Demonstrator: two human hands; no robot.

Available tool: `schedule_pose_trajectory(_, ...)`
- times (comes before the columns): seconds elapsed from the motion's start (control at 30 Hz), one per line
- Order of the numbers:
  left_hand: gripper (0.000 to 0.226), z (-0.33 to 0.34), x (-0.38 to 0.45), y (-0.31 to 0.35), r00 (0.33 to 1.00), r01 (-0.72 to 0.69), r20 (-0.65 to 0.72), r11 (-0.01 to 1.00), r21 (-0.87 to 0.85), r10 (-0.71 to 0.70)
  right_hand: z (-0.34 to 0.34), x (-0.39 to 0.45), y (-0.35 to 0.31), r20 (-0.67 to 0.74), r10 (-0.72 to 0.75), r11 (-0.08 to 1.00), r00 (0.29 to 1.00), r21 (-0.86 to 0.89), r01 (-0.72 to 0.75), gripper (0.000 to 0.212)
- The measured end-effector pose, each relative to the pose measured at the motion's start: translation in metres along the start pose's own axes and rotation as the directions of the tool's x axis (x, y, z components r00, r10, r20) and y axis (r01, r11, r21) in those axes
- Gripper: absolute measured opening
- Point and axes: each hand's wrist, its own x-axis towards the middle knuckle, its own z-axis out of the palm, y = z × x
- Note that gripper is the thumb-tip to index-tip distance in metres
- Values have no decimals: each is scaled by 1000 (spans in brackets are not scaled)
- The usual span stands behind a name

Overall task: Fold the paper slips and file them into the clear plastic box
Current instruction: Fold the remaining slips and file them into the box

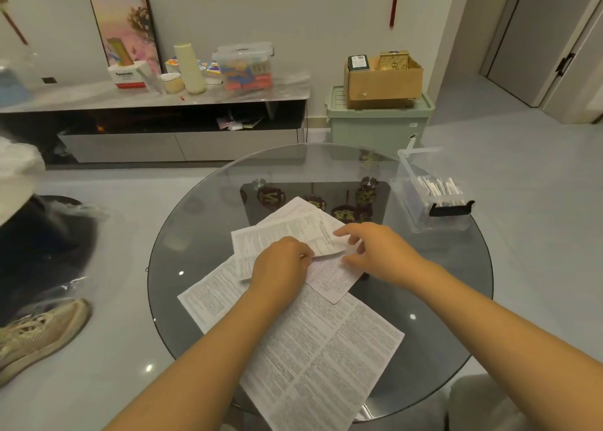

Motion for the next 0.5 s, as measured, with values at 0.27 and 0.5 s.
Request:
schedule_pose_trajectory(0.27,15,-5,-13,9,998,60,50,919,-389,-44,-26,-14,3,-56,-97,995,994,-21,96,10)
schedule_pose_trajectory(0.5,14,-4,-30,20,969,-23,225,939,-343,105,-26,-29,-9,55,-136,991,989,23,135,14)
